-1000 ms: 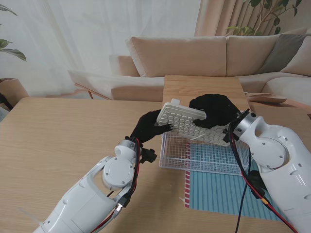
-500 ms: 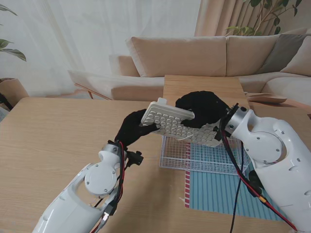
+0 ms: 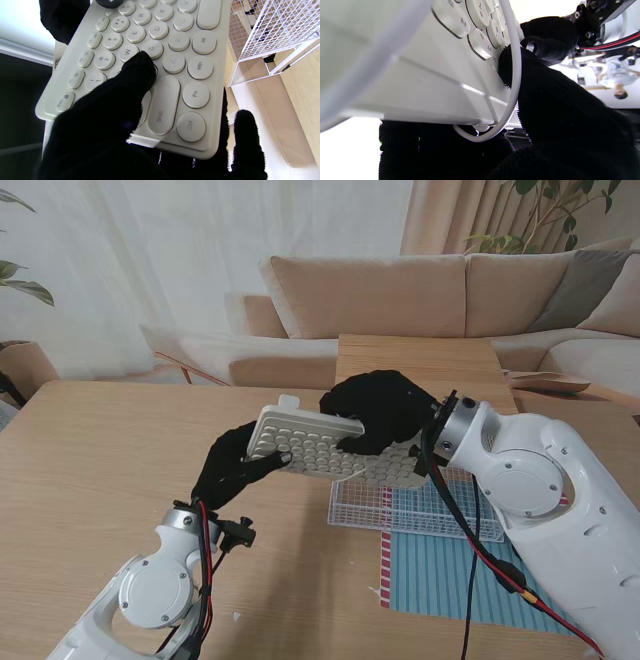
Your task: Unroll the mouse pad and set up the keyboard and mouse from the tabletop organizer
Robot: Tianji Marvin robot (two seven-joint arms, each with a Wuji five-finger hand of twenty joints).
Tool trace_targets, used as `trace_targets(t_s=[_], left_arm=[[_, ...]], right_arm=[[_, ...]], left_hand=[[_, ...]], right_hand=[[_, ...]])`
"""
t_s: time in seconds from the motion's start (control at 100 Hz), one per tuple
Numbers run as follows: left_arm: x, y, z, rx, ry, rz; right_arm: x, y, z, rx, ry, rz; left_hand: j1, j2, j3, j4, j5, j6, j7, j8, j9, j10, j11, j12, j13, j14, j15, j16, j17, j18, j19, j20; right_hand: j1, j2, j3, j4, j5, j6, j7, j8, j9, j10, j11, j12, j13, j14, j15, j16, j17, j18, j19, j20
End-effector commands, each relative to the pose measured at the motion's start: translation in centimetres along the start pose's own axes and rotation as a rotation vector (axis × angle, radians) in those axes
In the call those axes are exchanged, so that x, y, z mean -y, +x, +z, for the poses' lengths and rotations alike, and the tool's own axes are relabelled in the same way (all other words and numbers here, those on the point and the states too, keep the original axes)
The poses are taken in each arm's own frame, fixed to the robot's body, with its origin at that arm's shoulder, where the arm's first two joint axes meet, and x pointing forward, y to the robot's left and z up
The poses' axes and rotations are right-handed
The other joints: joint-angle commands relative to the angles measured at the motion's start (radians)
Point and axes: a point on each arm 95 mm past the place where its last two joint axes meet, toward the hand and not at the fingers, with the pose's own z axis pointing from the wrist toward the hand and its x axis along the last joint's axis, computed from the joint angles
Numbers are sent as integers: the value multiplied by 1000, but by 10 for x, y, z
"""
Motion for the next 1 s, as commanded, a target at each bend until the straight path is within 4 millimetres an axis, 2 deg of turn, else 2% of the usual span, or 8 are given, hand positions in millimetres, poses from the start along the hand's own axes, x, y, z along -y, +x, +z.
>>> trace_targets(t_s=[0.0, 0.3, 0.7, 0.81, 0.99], left_arm=[[0, -5, -12, 22, -8, -20], [17, -12, -43, 47, 33, -49], [30, -26, -74, 94, 45, -78], [28, -33, -83, 109, 46, -82], [30, -42, -94, 145, 71, -96]], right_arm=[[-9, 17, 7, -45, -19, -8], [-4, 43, 15, -92, -5, 7], [11, 58, 17, -74, 48, 49], [17, 62, 17, -67, 70, 66], [30, 63, 18, -50, 117, 97]], left_hand=[[99, 68, 57, -5, 81, 11, 114, 61, 51, 34, 14, 16, 28, 11, 21, 17, 7, -25, 60, 22], [101, 59, 77, -9, 94, 23, 101, 75, 70, 32, -4, 18, 38, 14, 13, 5, 4, -77, 94, 39], [99, 56, 84, -11, 102, 25, 96, 83, 81, 32, -12, 23, 46, 21, 18, 1, 16, -91, 125, 54], [101, 55, 86, -12, 101, 32, 91, 85, 83, 31, -17, 25, 44, 23, 18, -1, 15, -131, 136, 60], [103, 51, 91, -11, 106, 38, 90, 84, 87, 35, -20, 25, 44, 27, 20, -2, 17, -151, 145, 64]], right_hand=[[137, 90, 176, 73, 20, -196, 82, 46, 0, 24, 15, 14, 52, -30, 25, 11, 20, -14, 46, 29], [134, 85, 179, 75, 21, -199, 81, 48, 3, 21, 16, 15, 53, -33, 28, 12, 24, -25, 52, 32], [135, 83, 177, 76, 21, -194, 79, 48, 5, 26, 14, 16, 61, -32, 29, 11, 35, -22, 57, 34], [137, 83, 176, 76, 20, -193, 78, 49, 4, 26, 13, 17, 59, -32, 28, 11, 32, -23, 56, 34], [136, 83, 176, 77, 18, -189, 78, 50, 4, 25, 13, 18, 58, -31, 28, 11, 29, -24, 55, 34]])
